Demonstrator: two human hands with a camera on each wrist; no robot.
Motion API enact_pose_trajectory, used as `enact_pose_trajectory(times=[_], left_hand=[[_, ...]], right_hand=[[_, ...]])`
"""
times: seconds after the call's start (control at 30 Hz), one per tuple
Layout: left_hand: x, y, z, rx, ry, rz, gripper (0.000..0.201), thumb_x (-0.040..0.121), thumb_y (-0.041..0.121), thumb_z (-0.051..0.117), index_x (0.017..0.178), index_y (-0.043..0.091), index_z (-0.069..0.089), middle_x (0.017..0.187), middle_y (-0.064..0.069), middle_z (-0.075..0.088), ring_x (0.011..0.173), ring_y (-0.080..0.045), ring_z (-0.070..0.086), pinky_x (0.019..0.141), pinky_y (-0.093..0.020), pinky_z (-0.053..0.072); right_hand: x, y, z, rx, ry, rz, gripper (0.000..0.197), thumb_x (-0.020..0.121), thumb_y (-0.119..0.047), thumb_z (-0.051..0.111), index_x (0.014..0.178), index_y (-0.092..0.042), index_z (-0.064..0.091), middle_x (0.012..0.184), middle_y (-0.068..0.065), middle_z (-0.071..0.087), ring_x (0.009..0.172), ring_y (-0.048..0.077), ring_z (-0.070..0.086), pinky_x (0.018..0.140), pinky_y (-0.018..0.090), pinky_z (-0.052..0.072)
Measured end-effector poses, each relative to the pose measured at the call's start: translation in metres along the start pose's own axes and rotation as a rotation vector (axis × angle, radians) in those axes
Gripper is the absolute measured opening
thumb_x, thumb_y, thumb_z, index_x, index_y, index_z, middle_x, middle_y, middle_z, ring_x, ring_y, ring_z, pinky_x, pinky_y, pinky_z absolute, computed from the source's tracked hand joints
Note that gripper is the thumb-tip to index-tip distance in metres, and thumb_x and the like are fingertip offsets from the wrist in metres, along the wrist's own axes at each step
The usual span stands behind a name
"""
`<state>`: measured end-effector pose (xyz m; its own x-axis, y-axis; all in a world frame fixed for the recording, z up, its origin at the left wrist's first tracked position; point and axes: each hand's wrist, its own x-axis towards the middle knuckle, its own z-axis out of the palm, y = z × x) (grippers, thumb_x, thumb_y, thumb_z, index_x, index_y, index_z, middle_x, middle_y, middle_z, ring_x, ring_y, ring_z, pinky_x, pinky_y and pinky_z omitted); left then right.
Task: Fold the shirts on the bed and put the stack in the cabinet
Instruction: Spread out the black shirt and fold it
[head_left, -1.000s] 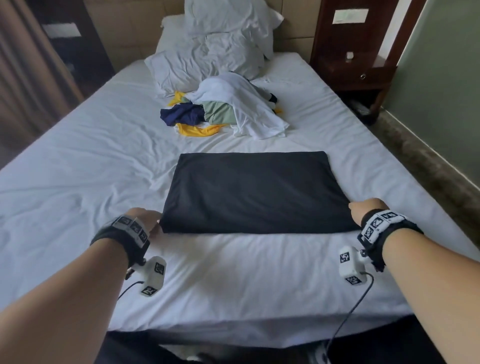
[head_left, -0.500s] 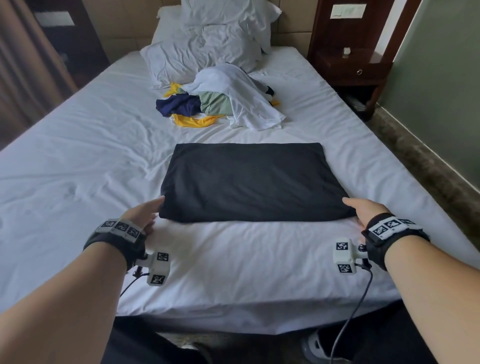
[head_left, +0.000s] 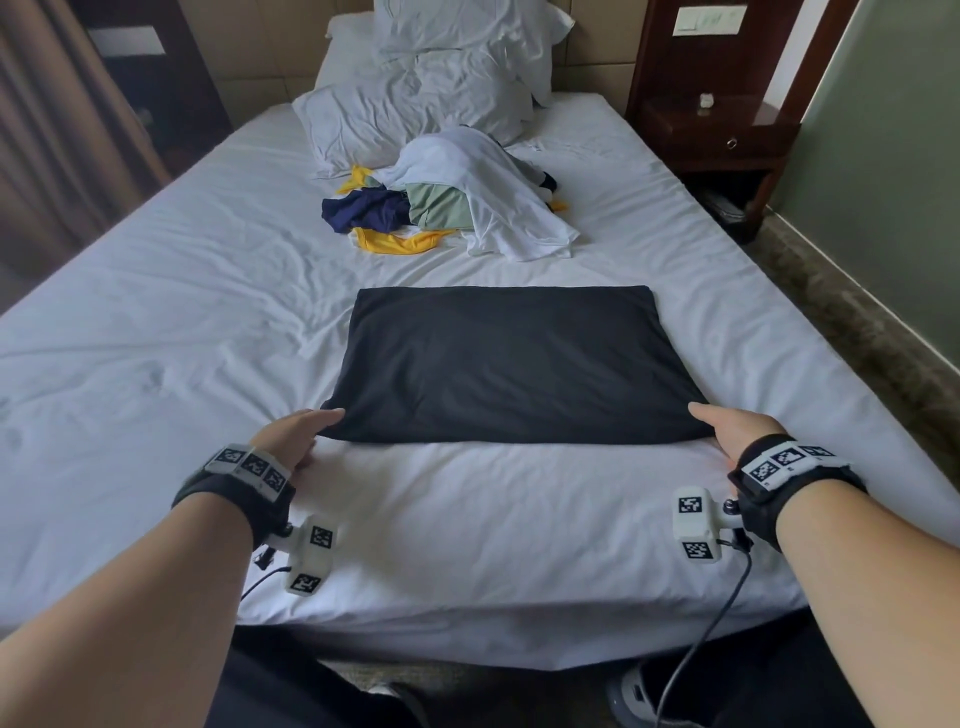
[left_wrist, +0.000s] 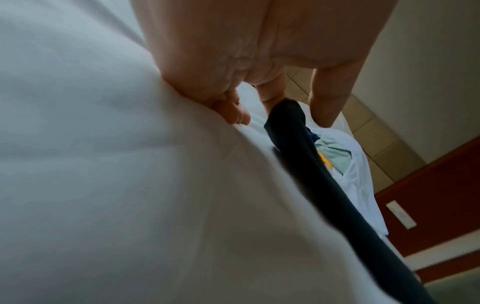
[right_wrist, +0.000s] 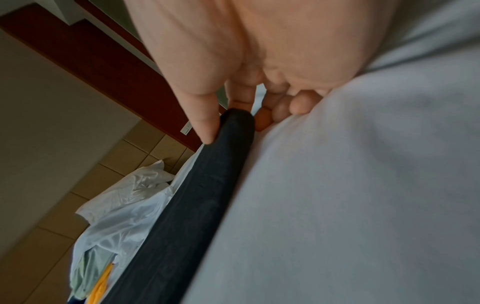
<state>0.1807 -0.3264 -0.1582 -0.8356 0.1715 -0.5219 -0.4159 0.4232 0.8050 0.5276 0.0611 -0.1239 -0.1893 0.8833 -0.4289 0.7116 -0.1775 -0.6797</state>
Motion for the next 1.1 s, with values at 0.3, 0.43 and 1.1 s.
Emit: enact_pose_trajectory(times=[0.3,0.43,1.1], left_hand=[[0.004,-0.002,-0.006,-0.060,0.066,-0.044,0.032,0.077,0.035,0.087,0.090,0.014,0.067,0.086,-0.004,0.058,0.074,-0.019,0.052,0.084,-0.039,0.050],[-0.001,0.009,-0.008,0.290,0.166,-0.043,0.052,0.068,0.047,0.089,0.089,0.003,0.070,0.070,-0.011,0.063,0.067,-0.028,0.057,0.071,-0.036,0.046],[-0.023,0.041,0.069,1.537,-0.183,0.499,0.105,0.084,0.030,0.073,0.163,0.023,0.004,0.168,0.000,0.016,0.151,-0.021,0.029,0.117,-0.036,0.036]], right_hand=[[0.000,0.001,-0.004,-0.058,0.022,0.020,0.054,0.089,-0.049,0.069,0.105,0.002,0.065,0.087,0.014,0.062,0.078,0.032,0.059,0.077,0.036,0.046],[0.007,0.000,-0.004,-0.095,0.056,0.050,0.052,0.088,-0.049,0.071,0.099,0.001,0.062,0.083,0.017,0.063,0.076,0.033,0.061,0.078,0.038,0.050],[-0.008,-0.037,0.060,-0.883,-0.177,-0.550,0.068,0.081,-0.013,0.062,0.145,-0.009,0.040,0.155,0.005,0.035,0.144,0.024,0.034,0.116,0.030,0.032]])
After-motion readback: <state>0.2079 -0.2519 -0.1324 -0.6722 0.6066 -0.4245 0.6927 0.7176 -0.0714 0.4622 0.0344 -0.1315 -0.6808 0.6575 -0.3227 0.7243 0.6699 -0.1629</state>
